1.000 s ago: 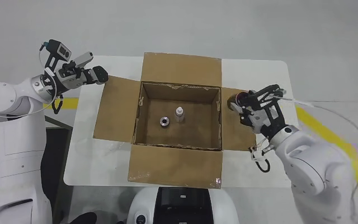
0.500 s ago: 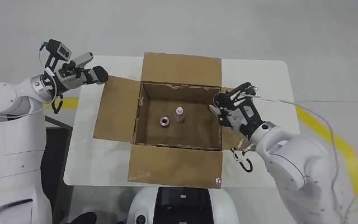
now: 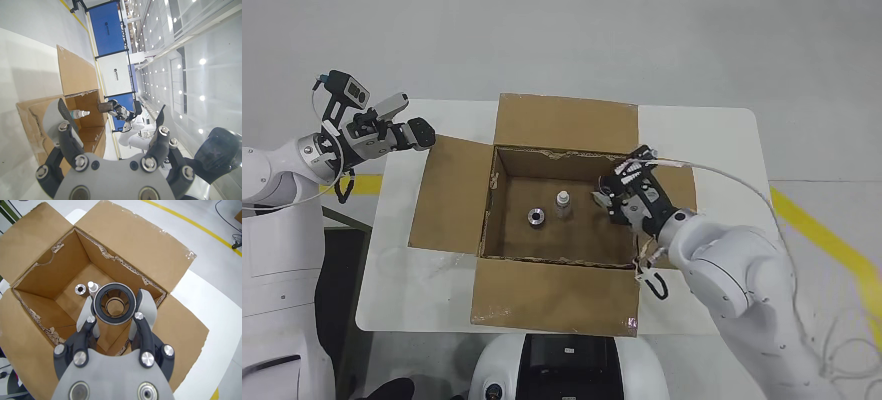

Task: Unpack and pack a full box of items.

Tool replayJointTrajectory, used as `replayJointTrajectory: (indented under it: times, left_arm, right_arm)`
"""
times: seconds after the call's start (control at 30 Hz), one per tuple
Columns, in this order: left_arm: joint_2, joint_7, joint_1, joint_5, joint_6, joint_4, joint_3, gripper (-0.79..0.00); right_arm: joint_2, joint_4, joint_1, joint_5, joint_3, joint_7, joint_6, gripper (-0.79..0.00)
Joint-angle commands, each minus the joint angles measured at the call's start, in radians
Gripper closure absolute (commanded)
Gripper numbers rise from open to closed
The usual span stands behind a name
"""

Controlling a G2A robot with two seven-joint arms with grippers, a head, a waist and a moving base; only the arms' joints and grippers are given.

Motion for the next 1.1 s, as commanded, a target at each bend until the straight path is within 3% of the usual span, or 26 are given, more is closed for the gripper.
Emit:
replayJointTrajectory:
  times: [0.0,0.53,0.9,0.93,0.97,1.07]
  left_arm:
    - [0.0,0.0,0.0,0.0,0.0,0.0,0.0,-0.785]
    - [0.0,0.0,0.0,0.0,0.0,0.0,0.0,-0.785]
    - [0.0,0.0,0.0,0.0,0.0,0.0,0.0,-0.785]
    - [0.0,0.0,0.0,0.0,0.0,0.0,0.0,-0.785]
    - [0.0,0.0,0.0,0.0,0.0,0.0,0.0,-0.785]
    - [0.0,0.0,0.0,0.0,0.0,0.0,0.0,-0.785]
  right_arm:
    - [-0.004,0.012,0.014,0.003,-0.024,0.014,0.006,0.0]
    - [-0.041,0.174,0.141,-0.02,-0.199,0.149,0.054,0.0]
    - [-0.061,0.27,0.166,-0.038,-0.256,0.162,0.068,0.0]
    - [-0.062,0.278,0.166,-0.037,-0.258,0.157,0.069,-0.034]
    - [-0.064,0.287,0.166,-0.037,-0.261,0.154,0.07,-0.117]
    - [-0.068,0.315,0.168,-0.044,-0.27,0.143,0.069,-0.132]
